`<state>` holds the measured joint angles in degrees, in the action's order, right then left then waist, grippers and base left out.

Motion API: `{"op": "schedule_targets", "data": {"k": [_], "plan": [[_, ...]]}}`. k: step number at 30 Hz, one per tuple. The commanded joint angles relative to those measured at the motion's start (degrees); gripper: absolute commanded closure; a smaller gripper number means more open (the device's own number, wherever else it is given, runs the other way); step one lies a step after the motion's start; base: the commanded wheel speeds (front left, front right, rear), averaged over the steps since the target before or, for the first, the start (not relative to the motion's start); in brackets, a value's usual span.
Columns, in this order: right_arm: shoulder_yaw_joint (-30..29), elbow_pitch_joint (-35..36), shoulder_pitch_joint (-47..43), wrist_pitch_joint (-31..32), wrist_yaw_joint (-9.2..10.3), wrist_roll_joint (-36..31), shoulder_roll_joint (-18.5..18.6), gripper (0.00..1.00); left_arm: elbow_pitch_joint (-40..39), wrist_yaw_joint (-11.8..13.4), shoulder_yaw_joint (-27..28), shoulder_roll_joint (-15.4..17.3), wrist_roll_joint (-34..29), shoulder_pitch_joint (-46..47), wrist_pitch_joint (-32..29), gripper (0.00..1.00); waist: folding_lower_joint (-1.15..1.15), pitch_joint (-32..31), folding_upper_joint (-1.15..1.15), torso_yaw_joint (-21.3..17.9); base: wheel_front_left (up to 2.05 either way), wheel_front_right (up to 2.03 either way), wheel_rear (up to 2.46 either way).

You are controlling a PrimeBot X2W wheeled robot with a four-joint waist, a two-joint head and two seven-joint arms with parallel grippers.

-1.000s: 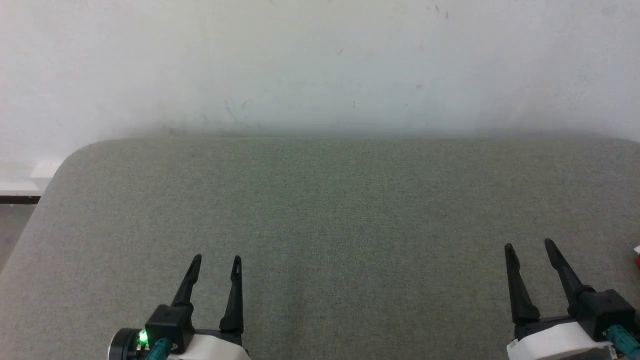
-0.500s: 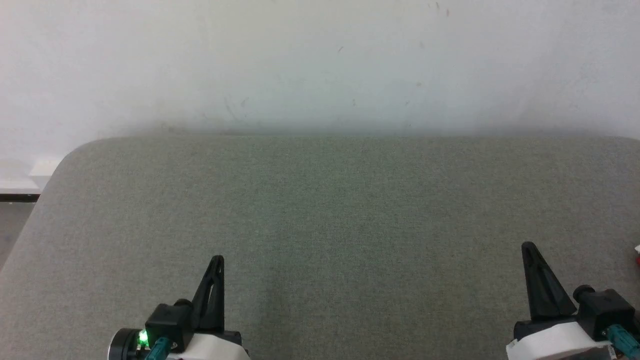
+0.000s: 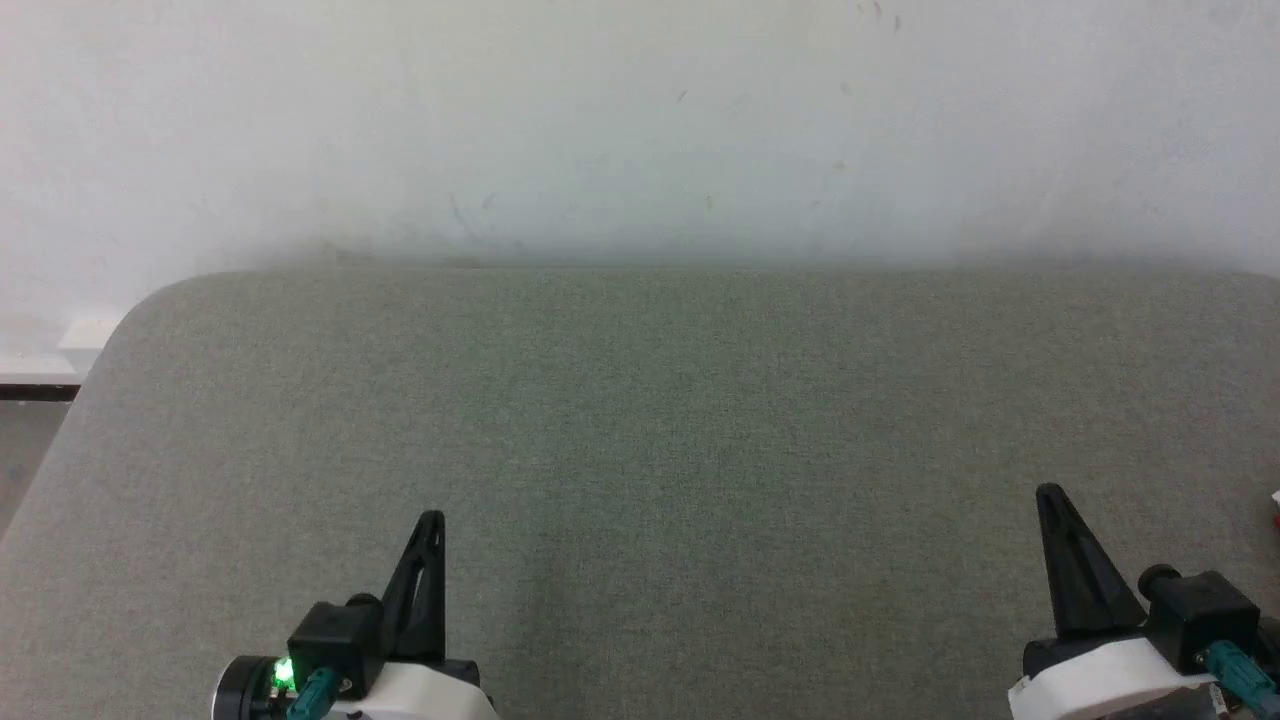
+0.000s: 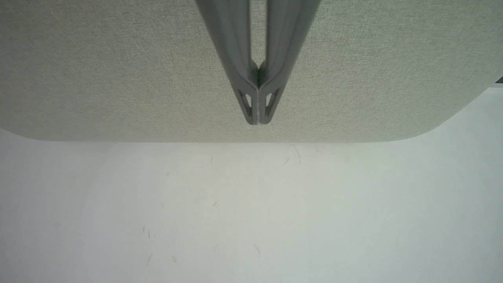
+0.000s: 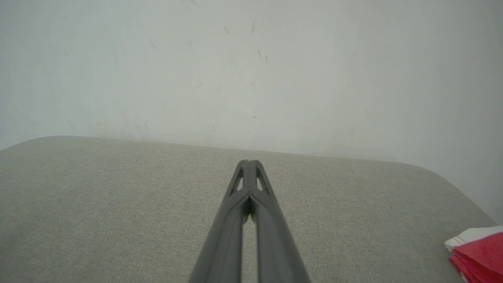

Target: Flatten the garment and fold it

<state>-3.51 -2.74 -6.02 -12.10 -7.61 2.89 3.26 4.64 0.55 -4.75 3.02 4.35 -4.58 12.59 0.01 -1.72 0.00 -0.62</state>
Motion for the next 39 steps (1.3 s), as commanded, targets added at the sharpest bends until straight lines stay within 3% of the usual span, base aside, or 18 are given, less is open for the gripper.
{"op": "schedule_targets", "data": {"k": [1, 39], "plan": [[0.16, 0.27, 0.82, 0.22, 0.02, -0.36, -0.06, 1.0, -0.37, -0.08, 0.37, -0.02, -0.59, 0.7, -0.29, 1.0, 0.0, 0.02, 0.0, 0.01, 0.0, 0.0, 0.0], [1.37, 1.17, 2.7, 4.52, 0.06, -1.28, -0.18, 1.0, -1.91, -0.25, 1.96, -0.06, -1.94, 2.1, -4.73, 1.0, -0.01, 0.63, 0.0, 0.23, 0.0, 0.0, 0.0]]}}
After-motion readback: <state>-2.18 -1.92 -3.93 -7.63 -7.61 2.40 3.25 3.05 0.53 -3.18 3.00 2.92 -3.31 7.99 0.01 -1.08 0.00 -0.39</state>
